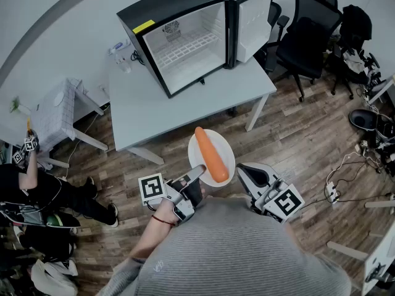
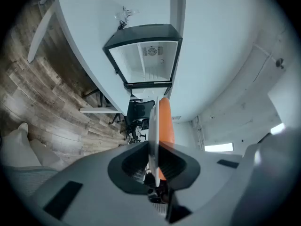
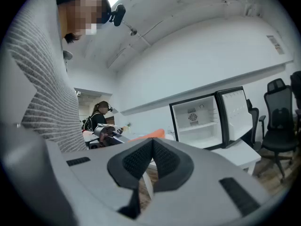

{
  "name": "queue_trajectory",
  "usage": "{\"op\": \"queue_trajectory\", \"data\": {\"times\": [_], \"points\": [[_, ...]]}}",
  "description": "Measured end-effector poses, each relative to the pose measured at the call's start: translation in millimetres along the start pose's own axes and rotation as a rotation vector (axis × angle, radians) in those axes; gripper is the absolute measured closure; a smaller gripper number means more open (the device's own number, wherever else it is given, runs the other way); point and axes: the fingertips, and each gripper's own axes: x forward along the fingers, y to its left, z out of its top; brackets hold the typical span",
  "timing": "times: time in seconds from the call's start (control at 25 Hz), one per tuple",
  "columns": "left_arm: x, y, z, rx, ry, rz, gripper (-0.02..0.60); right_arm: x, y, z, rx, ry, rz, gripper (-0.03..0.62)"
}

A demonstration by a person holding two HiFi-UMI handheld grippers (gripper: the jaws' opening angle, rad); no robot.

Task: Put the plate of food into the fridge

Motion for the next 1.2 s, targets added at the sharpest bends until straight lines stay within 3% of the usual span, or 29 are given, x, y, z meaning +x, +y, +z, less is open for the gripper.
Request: {"op": "queue_trajectory", "data": {"times": [0.84, 1.08, 1.2], "points": [[-4.1, -1.8, 11.4, -0.029, -0.018, -0.018, 0.532, 14.7, -1.7, -2.7, -0.001, 0.021, 0.023, 0.582], [-4.9, -1.8, 13.5, -0.037, -0.021, -0.018, 0.532, 15.0, 0.5, 5.9, 0.087, -0.035, 0.076, 0.58], [-5.6, -1.4, 14.6, -0.039, -0.019, -0.016, 0.532, 16.2, -6.2, 7.6, 0.097, -0.043, 0.063, 0.58]]}}
